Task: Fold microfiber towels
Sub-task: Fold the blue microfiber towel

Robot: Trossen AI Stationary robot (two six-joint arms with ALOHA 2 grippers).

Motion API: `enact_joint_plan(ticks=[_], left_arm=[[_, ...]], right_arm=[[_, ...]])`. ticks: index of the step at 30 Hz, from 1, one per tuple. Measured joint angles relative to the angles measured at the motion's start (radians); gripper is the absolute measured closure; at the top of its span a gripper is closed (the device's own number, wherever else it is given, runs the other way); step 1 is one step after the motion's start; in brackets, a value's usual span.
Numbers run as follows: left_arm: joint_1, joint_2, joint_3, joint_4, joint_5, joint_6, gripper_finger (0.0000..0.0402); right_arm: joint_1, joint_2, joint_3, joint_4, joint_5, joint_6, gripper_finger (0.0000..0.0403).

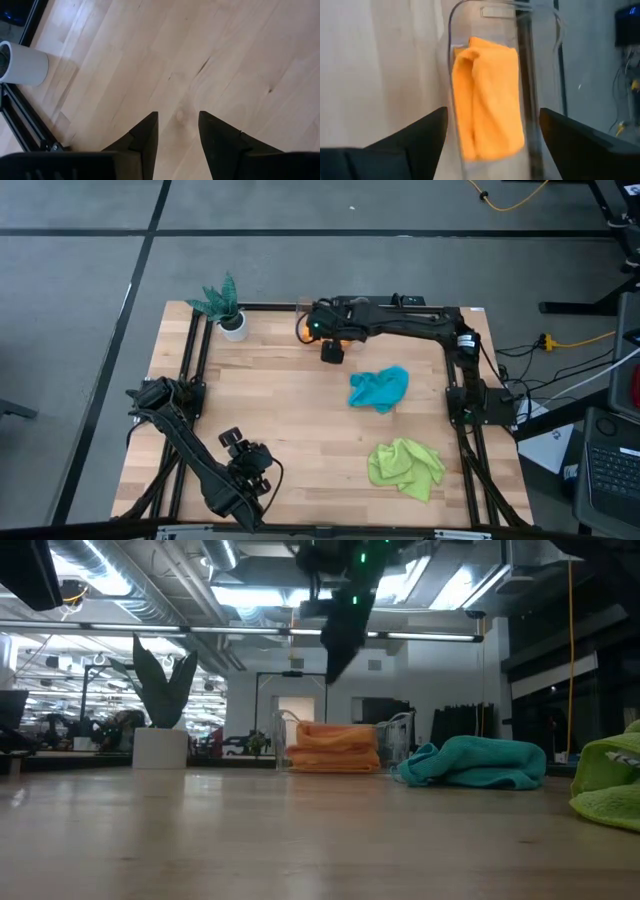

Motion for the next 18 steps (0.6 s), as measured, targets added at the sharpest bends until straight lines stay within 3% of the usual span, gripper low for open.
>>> enact_joint_plan(ticks=[6, 12, 18], left_arm=[[0.001, 0.000, 0.000, 0.000, -0.009, -0.008, 0.0269], [0.033, -0.014, -0.001, 0.001, -0.009, -0.007, 0.0269], [0.119, -0.089, -0.001, 0.000, -0.054, 0.060, 0.0269]], right_arm=[[0.058, -0.003, 0.204, -0.333, -0.043, 0.268, 0.0087], [0.121, -0.006, 0.299, -0.610, -0.051, 0.354, 0.0087], [0.183, -0.124, 0.195, -0.602, -0.307, 0.280, 0.0087]])
